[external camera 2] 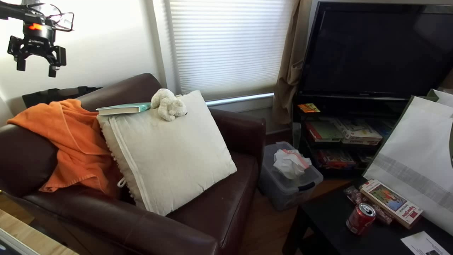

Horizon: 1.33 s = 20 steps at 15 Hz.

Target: Put the orange cloth on the white pillow

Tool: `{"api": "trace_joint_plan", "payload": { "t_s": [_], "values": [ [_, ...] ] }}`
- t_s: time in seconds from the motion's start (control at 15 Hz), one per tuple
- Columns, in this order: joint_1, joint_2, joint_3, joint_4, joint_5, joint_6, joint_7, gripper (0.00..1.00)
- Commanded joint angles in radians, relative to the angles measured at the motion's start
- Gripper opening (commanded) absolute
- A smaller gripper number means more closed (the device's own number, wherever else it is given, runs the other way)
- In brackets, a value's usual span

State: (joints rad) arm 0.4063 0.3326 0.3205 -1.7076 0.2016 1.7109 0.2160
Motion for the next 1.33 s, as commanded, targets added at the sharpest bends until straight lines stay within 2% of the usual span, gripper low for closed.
{"api": "trace_joint_plan", "payload": {
  "t_s": [0.0,0.13,0.4,0.53,0.73,0.93,1.0,1.07,1.27],
  "values": [
    [0.011,0.018,-0.003,0.009,-0.026,0.023,-0.024,1.00],
    [0.023,0.061,0.010,0.008,-0.074,0.105,-0.146,1.00],
    [0.074,0.186,0.032,0.041,-0.150,0.242,-0.282,1.00],
    [0.125,0.242,0.024,0.073,-0.243,0.256,-0.291,1.00],
    [0.194,0.303,0.001,0.134,-0.389,0.204,-0.288,1.00],
    [0.216,0.359,0.007,0.176,-0.441,0.228,-0.361,1.00],
    [0.218,0.373,0.008,0.185,-0.444,0.235,-0.382,0.75],
    [0.220,0.387,0.006,0.199,-0.445,0.231,-0.398,0.74],
    [0.218,0.425,0.002,0.236,-0.442,0.225,-0.444,0.49]
  ]
}}
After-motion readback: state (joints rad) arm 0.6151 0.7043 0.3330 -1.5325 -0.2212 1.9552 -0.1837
